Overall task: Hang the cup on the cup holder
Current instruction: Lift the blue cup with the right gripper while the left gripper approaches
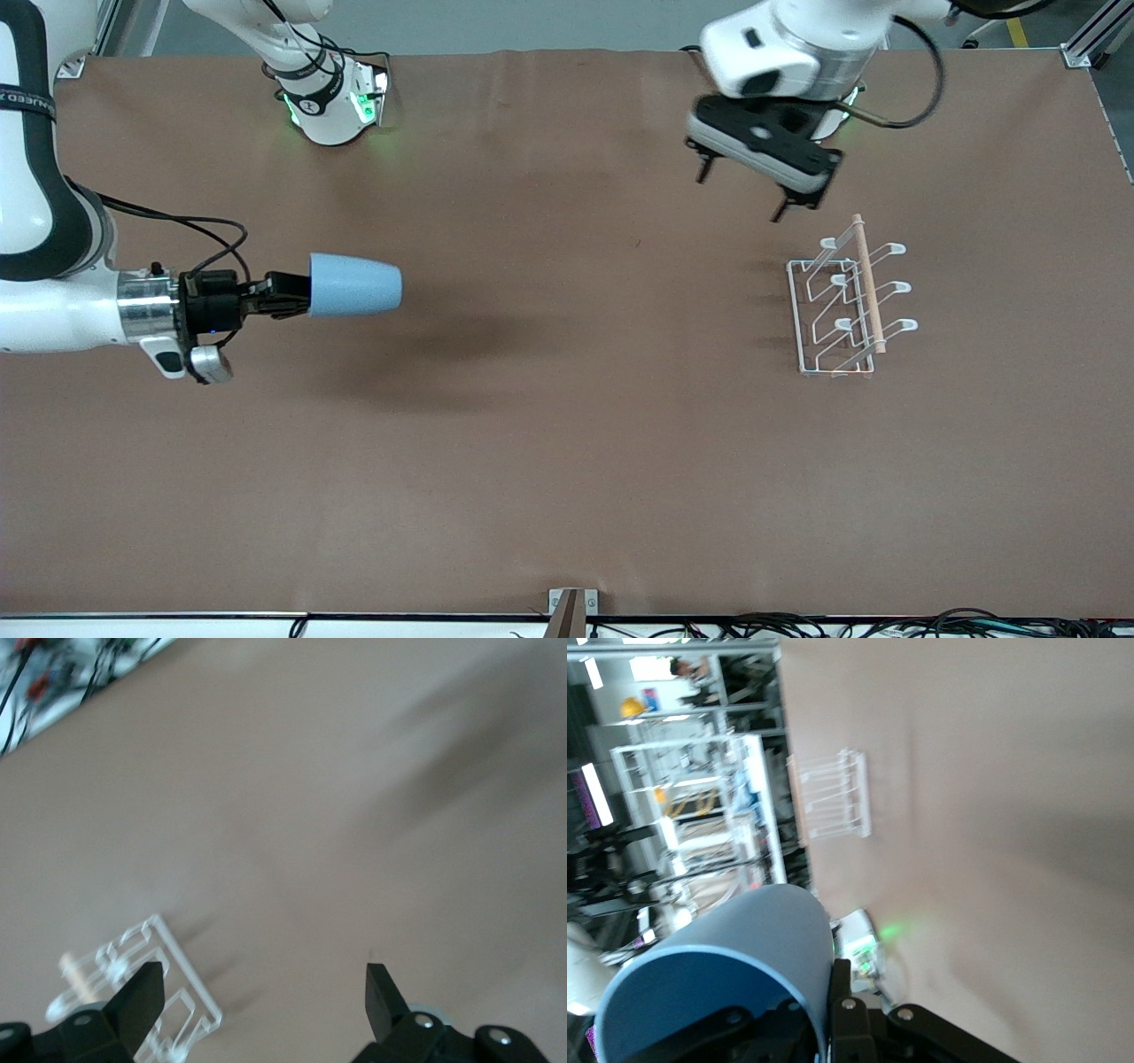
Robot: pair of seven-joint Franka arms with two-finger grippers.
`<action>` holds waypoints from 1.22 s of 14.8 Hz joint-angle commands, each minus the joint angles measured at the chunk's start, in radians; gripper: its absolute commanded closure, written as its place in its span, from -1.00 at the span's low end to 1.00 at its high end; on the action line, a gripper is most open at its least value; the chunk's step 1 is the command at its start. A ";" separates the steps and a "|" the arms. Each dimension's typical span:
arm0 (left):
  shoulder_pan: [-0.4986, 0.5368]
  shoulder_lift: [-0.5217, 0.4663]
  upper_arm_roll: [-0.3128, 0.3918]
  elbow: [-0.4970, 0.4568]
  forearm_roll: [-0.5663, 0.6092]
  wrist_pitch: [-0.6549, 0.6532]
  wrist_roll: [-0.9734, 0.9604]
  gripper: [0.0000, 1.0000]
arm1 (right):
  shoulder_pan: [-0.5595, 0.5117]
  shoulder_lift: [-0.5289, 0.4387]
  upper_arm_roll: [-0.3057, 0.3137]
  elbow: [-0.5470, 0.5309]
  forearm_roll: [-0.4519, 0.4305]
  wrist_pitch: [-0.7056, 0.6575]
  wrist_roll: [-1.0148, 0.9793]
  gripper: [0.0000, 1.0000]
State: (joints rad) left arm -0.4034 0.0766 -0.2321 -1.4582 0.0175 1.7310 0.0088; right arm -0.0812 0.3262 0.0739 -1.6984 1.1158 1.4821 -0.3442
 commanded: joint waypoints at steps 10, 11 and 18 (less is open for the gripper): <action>-0.176 0.097 0.008 0.062 -0.031 0.269 0.099 -1.00 | 0.173 -0.012 -0.002 -0.018 0.082 -0.048 0.050 1.00; -0.187 0.103 0.008 0.062 -0.068 0.271 0.097 -1.00 | 0.184 -0.012 -0.002 -0.017 0.084 -0.042 0.050 1.00; -0.282 0.164 0.008 0.078 -0.125 0.327 0.068 -1.00 | 0.215 -0.009 -0.003 -0.003 0.143 -0.036 0.048 1.00</action>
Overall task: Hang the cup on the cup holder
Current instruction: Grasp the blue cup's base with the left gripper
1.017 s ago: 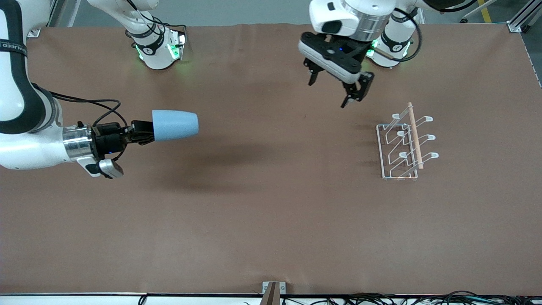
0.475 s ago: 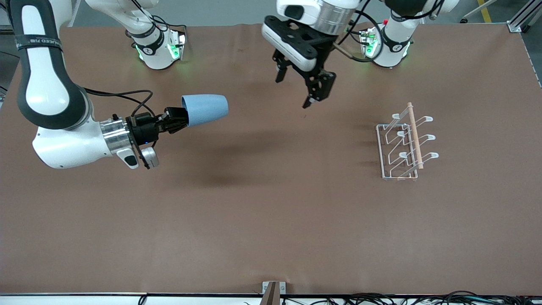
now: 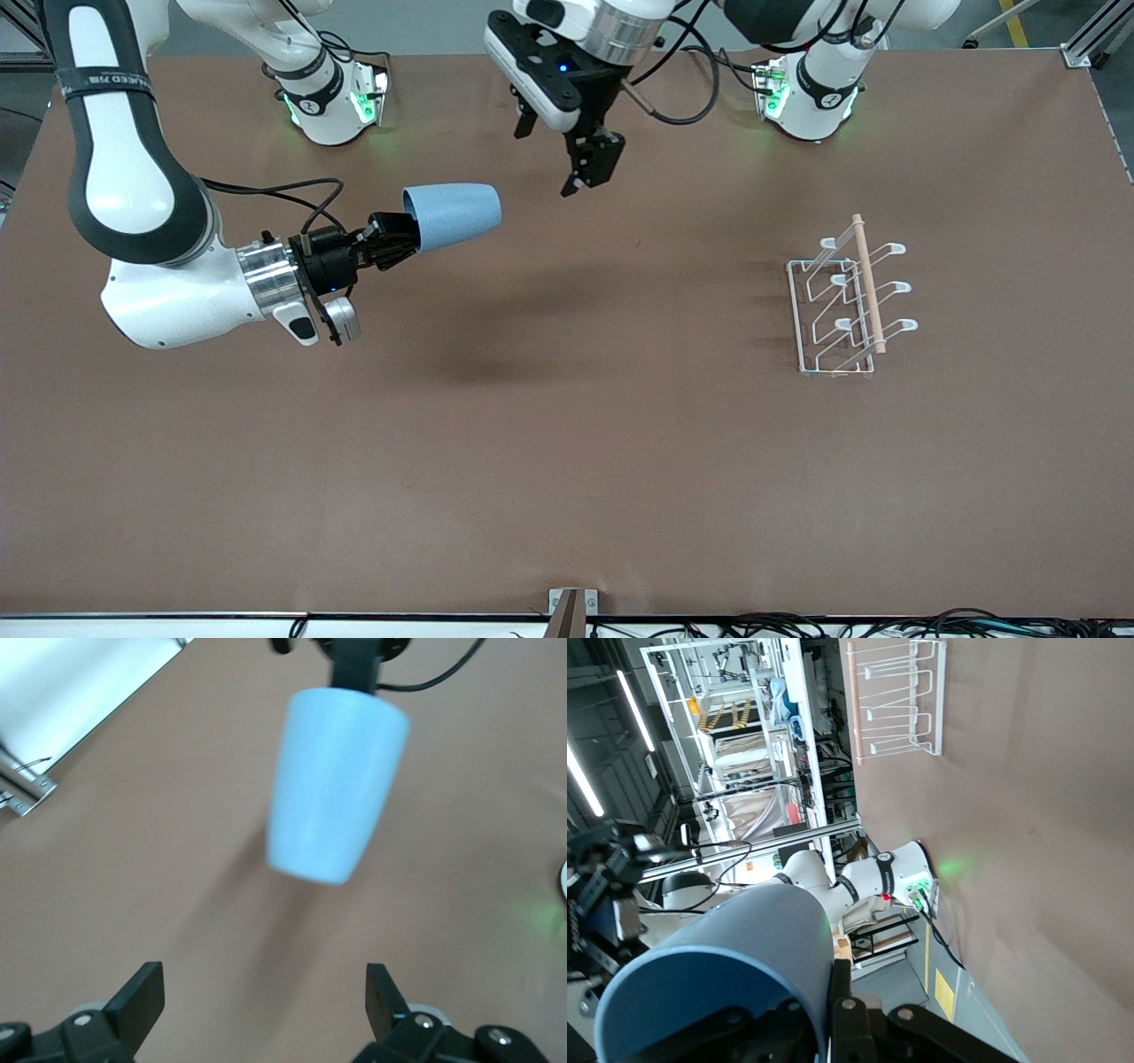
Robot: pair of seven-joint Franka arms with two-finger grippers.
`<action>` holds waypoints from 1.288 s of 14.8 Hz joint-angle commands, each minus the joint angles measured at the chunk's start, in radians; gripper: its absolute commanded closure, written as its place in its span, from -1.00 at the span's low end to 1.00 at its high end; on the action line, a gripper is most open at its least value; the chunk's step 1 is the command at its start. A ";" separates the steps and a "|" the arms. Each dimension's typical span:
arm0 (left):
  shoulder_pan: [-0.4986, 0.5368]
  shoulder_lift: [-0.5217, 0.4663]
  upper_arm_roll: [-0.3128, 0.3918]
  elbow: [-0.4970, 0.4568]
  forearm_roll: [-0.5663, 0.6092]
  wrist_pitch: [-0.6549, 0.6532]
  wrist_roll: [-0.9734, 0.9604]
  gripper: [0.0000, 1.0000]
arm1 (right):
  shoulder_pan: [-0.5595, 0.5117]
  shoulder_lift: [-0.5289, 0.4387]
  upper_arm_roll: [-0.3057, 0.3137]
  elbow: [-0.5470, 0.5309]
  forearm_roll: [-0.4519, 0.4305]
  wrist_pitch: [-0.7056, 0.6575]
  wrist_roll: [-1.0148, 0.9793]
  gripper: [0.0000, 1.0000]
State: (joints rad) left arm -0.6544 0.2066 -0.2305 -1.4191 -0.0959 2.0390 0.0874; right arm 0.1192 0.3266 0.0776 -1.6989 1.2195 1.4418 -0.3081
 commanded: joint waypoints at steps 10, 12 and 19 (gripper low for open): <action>-0.085 0.157 0.008 0.097 0.045 0.145 -0.012 -1.00 | 0.088 -0.007 -0.009 -0.002 0.034 0.028 0.017 1.00; -0.088 0.177 0.010 0.097 0.056 0.159 -0.009 -1.00 | 0.089 -0.008 -0.009 -0.002 0.032 0.023 0.029 1.00; -0.082 0.194 0.011 0.098 0.108 0.161 0.086 -0.98 | 0.094 -0.008 -0.007 0.001 0.032 0.019 0.079 0.99</action>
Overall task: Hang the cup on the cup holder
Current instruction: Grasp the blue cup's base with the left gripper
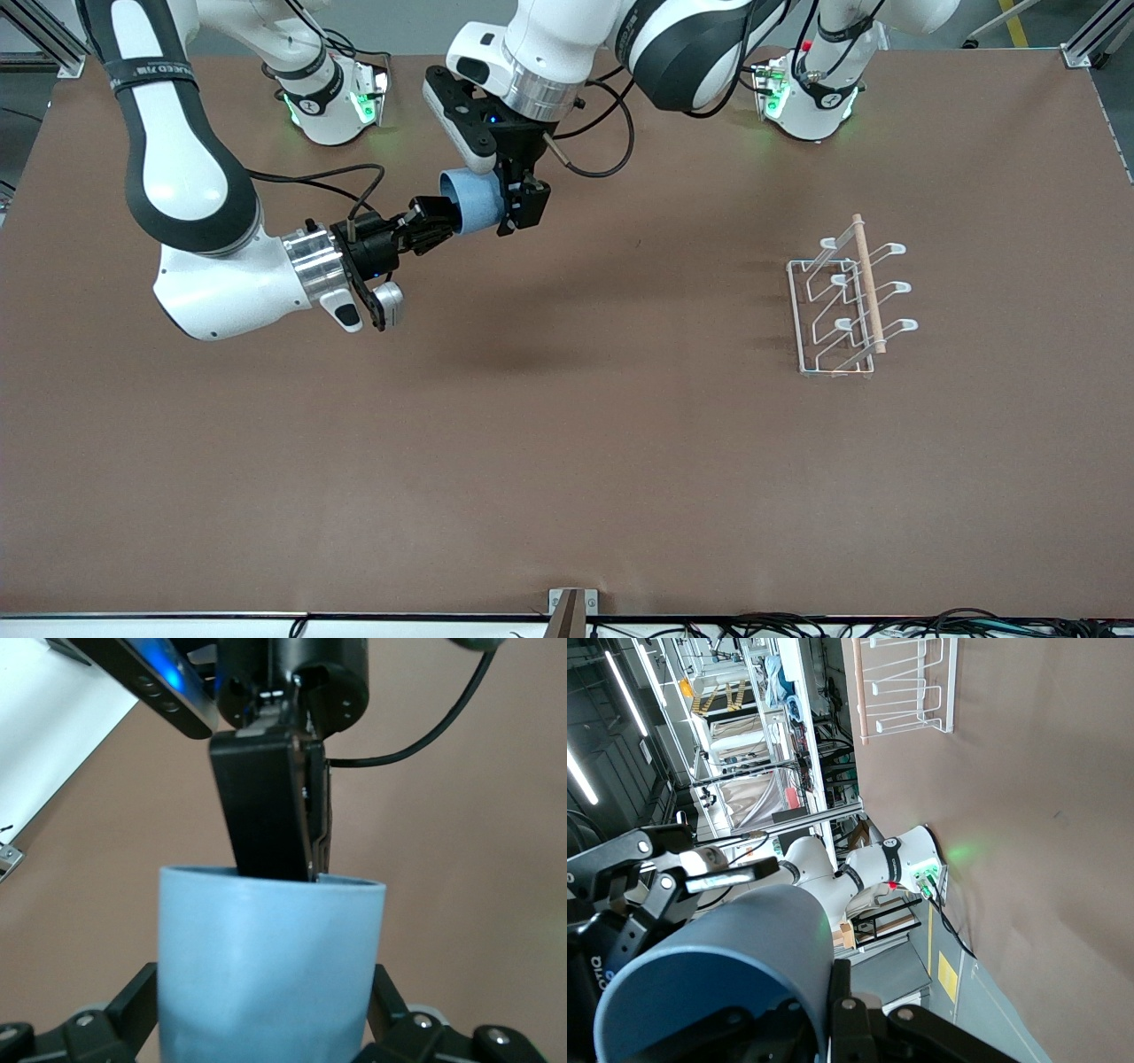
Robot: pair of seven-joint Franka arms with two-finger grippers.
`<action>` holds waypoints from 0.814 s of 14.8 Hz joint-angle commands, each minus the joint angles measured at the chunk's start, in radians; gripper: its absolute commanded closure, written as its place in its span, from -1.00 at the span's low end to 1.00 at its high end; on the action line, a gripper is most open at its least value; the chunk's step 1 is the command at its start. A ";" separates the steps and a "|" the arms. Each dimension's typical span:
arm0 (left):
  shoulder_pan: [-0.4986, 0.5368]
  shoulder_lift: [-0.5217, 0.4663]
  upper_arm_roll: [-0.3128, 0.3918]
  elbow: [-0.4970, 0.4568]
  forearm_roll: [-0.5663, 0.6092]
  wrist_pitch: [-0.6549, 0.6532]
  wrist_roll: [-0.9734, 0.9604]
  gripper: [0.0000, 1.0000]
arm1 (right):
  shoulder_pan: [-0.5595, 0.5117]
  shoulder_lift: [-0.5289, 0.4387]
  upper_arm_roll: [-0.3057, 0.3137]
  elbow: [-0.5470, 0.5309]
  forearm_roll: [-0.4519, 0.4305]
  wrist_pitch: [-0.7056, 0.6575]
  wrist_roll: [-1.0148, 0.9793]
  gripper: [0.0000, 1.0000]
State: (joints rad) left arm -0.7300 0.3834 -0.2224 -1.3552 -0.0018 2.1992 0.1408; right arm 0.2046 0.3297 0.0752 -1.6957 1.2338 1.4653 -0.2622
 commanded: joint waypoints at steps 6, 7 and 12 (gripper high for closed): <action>-0.006 0.034 0.009 0.028 0.026 0.016 0.052 -0.48 | 0.010 -0.012 -0.005 -0.002 0.018 -0.003 0.035 0.86; -0.005 0.032 0.009 0.028 0.042 0.016 0.052 -0.25 | 0.010 -0.012 -0.005 -0.002 0.018 -0.003 0.035 0.86; 0.015 0.002 0.014 0.030 0.059 -0.102 0.054 0.13 | 0.004 -0.012 -0.006 0.004 0.016 0.001 0.049 -1.00</action>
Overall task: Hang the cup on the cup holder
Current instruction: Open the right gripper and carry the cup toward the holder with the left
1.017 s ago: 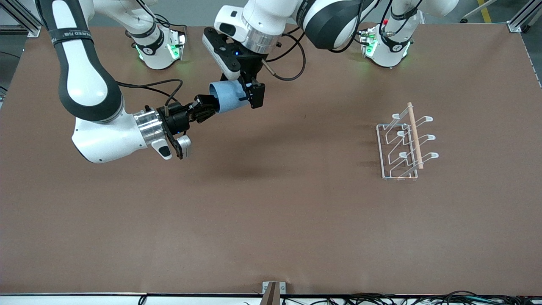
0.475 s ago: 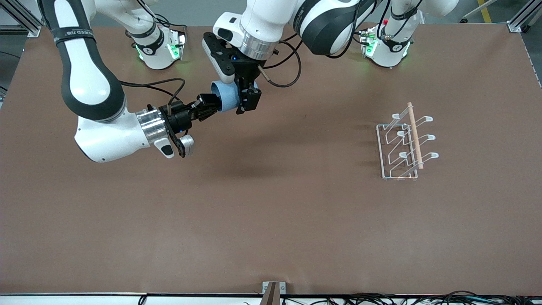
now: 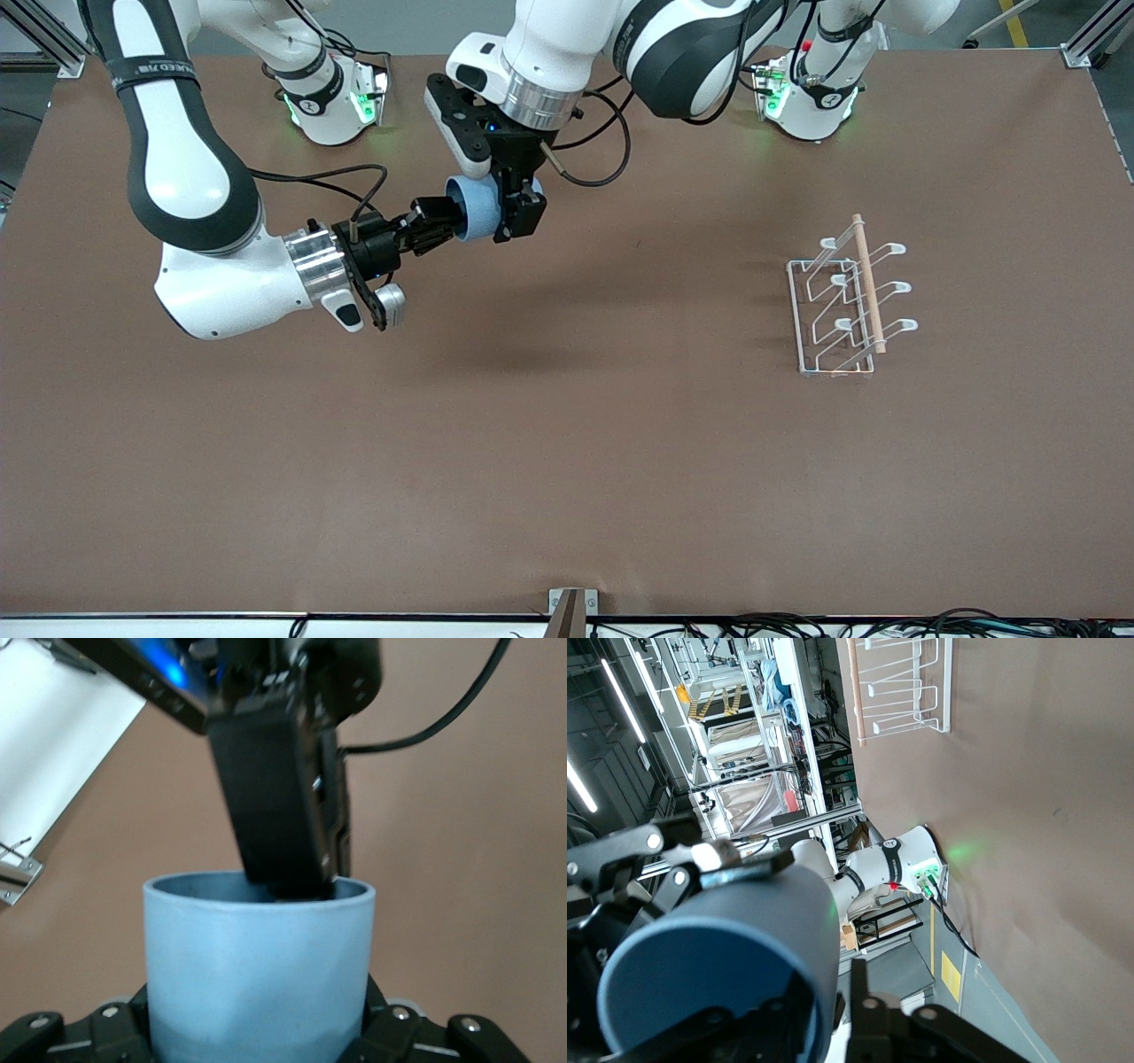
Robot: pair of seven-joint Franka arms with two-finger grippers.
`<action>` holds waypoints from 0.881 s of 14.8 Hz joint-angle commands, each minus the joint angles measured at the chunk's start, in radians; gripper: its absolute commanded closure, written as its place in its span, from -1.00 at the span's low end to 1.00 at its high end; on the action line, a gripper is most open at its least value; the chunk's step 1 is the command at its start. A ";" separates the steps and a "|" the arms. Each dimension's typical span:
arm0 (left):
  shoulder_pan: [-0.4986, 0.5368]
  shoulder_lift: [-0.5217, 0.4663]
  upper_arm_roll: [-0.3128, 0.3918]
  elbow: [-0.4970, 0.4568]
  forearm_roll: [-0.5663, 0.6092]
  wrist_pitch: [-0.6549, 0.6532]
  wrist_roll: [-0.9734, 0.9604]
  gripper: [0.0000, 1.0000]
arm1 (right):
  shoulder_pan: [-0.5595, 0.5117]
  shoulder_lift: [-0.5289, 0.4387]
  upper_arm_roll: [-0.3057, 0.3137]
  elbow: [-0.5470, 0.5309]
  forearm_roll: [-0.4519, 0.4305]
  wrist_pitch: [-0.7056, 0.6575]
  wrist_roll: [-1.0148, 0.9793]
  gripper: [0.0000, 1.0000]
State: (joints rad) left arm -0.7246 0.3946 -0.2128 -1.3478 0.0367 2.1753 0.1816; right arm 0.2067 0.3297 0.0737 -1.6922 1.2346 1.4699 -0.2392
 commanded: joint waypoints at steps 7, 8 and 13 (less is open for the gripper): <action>0.090 -0.045 0.003 0.021 0.208 -0.517 0.058 0.11 | -0.061 -0.023 -0.018 0.000 -0.163 0.056 0.026 -1.00; 0.090 -0.043 0.004 0.019 0.256 -0.578 0.064 0.11 | -0.093 -0.027 -0.020 -0.001 -0.202 0.056 0.024 -1.00; 0.181 -0.016 0.004 -0.034 0.458 -0.842 0.174 0.11 | -0.196 -0.112 -0.038 -0.015 -0.623 0.096 0.026 -1.00</action>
State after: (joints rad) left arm -0.5888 0.3716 -0.2046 -1.3548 0.4244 1.3903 0.2938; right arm 0.0372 0.2957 0.0287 -1.6796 0.7585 1.5353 -0.2308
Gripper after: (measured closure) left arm 0.211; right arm 0.000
